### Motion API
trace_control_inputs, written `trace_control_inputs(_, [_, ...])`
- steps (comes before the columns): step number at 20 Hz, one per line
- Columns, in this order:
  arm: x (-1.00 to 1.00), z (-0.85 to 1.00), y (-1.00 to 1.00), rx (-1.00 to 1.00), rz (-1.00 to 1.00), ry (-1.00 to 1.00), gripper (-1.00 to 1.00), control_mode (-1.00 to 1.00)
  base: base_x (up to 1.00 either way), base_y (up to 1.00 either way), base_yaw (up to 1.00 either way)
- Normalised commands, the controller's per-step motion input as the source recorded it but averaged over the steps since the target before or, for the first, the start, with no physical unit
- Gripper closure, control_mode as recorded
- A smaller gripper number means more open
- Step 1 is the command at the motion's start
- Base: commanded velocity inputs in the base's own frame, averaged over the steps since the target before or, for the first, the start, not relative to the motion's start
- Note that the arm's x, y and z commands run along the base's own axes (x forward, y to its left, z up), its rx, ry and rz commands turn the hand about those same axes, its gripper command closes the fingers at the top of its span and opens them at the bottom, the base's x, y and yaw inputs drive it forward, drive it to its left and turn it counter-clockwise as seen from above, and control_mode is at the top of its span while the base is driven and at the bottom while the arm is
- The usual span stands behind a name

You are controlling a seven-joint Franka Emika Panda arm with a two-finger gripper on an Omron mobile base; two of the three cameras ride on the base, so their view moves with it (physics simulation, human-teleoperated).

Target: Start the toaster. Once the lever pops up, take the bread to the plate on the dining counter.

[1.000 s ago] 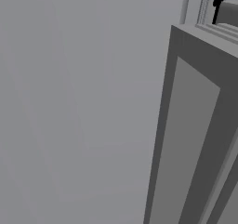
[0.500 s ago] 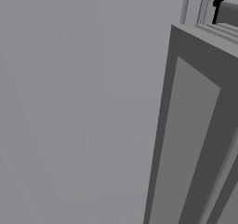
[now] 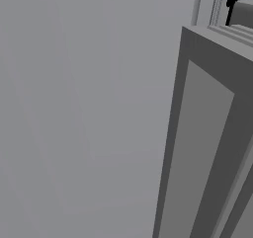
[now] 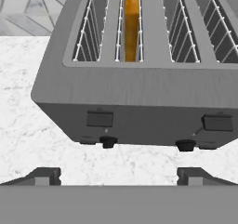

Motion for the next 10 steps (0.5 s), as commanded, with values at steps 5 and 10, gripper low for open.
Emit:
trace_control_inputs(5, [0.19,-0.17,0.00,0.00,0.00,0.00,-1.00,-1.00,0.00,0.00,0.00])
trace_control_inputs(10, [0.05,-0.30,0.00,0.00,0.00,-0.01,-1.00,-1.00,0.00,0.00,0.00])
